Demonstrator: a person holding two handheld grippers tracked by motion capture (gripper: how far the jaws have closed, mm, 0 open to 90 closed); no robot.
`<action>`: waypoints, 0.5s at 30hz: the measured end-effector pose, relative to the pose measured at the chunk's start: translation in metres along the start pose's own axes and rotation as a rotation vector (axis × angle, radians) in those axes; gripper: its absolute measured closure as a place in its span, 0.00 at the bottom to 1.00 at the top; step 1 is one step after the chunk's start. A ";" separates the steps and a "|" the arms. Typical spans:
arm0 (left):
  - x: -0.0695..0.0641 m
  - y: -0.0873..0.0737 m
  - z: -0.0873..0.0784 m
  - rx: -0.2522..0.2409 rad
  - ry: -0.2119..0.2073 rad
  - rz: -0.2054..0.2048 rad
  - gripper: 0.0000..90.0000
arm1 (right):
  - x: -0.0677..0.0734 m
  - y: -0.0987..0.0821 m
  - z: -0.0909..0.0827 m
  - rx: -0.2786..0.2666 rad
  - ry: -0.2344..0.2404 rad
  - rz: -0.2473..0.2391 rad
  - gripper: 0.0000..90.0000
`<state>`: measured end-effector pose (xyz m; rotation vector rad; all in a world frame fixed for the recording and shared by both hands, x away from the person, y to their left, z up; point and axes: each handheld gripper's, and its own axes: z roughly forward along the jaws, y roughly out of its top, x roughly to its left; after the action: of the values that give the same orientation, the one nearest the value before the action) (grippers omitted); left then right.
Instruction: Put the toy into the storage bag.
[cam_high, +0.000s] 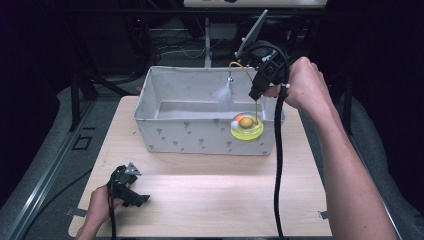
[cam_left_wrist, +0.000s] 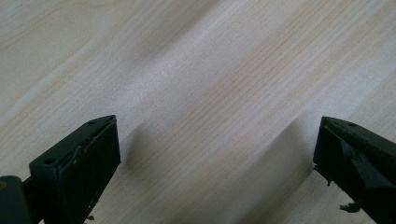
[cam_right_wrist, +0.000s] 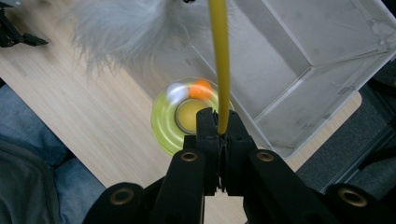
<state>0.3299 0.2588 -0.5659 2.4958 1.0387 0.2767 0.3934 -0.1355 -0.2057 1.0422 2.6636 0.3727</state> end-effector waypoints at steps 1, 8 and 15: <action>0.000 0.000 0.000 -0.001 -0.001 -0.001 0.01 | 0.000 0.000 -0.001 -0.004 0.001 0.003 0.98; 0.000 0.000 0.000 -0.001 -0.001 0.000 0.01 | -0.008 0.006 -0.005 -0.009 -0.009 0.022 0.98; 0.000 0.000 0.000 0.000 -0.001 -0.002 0.01 | -0.014 0.010 -0.009 -0.015 -0.019 0.038 0.98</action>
<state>0.3299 0.2590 -0.5660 2.4946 1.0407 0.2754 0.4070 -0.1390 -0.1922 1.0878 2.6234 0.3882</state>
